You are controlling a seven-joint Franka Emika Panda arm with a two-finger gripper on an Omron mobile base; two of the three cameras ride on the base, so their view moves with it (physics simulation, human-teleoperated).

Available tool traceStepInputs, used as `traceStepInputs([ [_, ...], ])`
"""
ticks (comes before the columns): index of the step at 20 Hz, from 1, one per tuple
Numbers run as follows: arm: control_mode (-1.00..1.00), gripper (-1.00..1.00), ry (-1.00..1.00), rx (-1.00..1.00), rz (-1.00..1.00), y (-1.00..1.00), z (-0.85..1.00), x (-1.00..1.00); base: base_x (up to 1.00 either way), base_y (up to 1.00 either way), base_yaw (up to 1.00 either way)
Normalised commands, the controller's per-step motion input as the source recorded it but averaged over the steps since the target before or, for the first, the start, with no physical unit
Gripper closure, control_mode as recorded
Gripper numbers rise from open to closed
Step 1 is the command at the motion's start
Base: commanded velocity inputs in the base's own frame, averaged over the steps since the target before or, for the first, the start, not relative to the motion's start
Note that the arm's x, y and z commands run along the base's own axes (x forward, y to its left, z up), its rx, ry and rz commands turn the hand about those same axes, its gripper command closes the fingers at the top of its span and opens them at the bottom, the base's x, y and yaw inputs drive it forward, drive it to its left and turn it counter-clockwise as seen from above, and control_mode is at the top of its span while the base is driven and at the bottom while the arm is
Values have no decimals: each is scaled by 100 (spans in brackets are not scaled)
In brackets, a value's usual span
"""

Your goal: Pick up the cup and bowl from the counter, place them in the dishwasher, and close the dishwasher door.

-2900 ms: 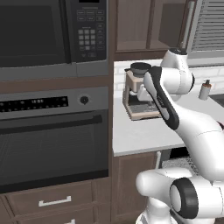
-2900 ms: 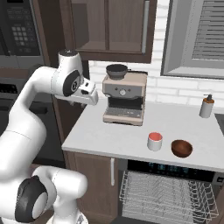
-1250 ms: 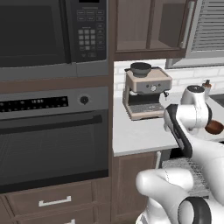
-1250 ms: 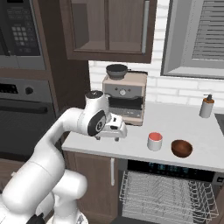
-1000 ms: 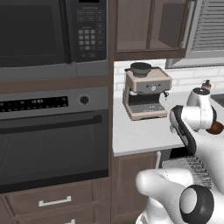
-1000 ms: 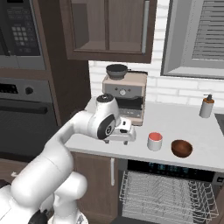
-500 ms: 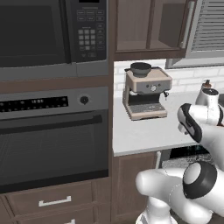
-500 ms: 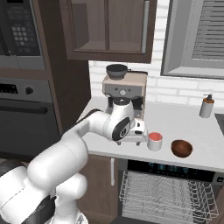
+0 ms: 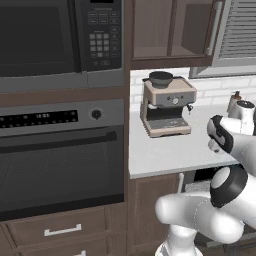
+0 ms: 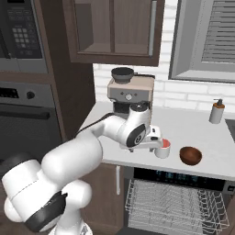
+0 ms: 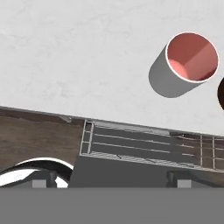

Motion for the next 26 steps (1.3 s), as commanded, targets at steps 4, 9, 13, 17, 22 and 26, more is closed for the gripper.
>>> traceStepInputs([
  [4,-100,-100,0,0,2,0,-21,34,0,0,0],
  [9,-100,-100,0,0,0,0,-35,42,0,0,0],
  [13,-100,-100,0,0,0,-5,-7,53,0,0,0],
  [17,-100,-100,0,1,0,-15,0,49,0,0,0],
  [22,-100,-100,1,0,0,-20,0,30,0,0,0],
  [26,-100,-100,0,0,0,-27,-1,3,0,0,0],
])
